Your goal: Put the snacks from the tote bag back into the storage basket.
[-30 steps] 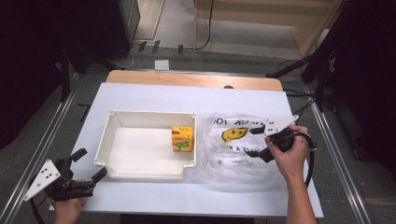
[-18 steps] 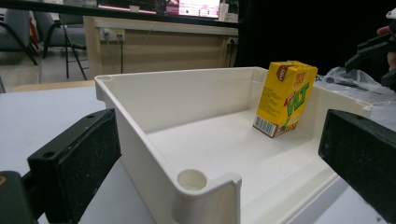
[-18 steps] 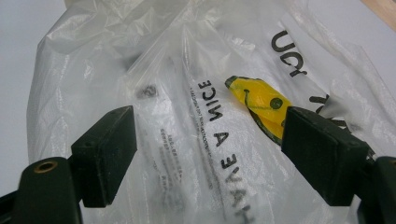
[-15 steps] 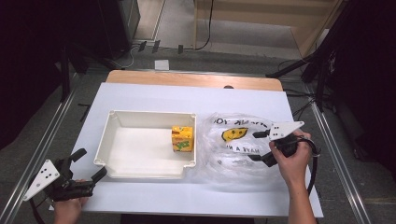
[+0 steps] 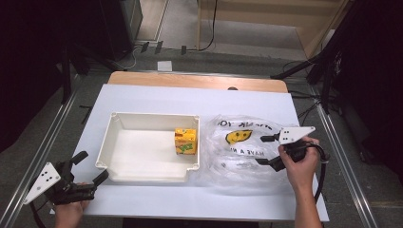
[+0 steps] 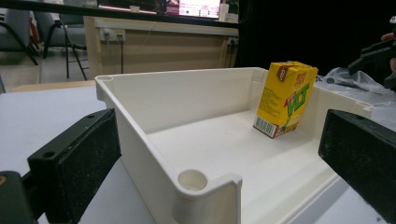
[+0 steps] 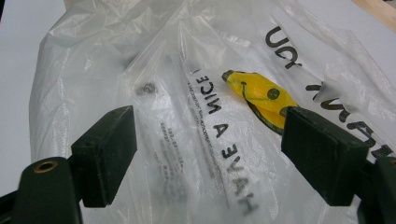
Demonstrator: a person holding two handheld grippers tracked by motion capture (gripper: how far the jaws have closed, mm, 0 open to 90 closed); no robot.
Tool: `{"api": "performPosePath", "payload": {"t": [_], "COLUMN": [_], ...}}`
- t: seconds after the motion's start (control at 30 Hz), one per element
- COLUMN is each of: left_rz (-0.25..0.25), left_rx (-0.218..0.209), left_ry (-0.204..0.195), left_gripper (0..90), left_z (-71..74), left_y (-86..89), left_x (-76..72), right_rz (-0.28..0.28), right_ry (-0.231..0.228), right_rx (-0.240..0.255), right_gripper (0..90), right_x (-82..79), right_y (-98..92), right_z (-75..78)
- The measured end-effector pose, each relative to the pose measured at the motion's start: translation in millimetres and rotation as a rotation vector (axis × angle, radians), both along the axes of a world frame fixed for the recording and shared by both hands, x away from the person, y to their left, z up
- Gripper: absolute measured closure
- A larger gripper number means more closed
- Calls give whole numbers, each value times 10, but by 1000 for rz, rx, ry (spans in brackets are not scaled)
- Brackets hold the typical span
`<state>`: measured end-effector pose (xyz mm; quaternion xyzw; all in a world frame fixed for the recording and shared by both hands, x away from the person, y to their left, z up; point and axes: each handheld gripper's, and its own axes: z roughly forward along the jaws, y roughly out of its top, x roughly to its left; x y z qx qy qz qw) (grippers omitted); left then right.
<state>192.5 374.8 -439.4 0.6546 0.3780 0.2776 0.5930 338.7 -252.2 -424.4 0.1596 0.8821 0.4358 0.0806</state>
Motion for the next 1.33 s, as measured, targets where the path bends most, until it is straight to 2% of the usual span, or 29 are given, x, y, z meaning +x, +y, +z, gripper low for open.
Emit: {"api": "performPosePath", "payload": {"t": [0.53, 0.83, 1.07, 1.23, 1.33], "left_rz": [-8, -9, -9, -9, -7], "left_rx": [0, -1, -2, -2, -1], "left_ry": [-3, -5, -4, -3, -2], "left_gripper": [0, 0, 0, 0, 0], "left_z": [0, 0, 0, 0, 1], "left_y": [4, 6, 8, 8, 7], "left_x": [0, 2, 3, 2, 5], "right_rz": [-35, -65, -68, -73, -80], "right_ry": [9, 14, 15, 13, 6], "right_rx": [34, 111, 137, 178, 178], "right_gripper": [194, 194, 194, 194, 194], "right_x": [-40, -70, -75, -86, -87], "right_y": [-112, -239, -261, -293, -309], "right_z": [-117, -214, -242, -245, -246]}}
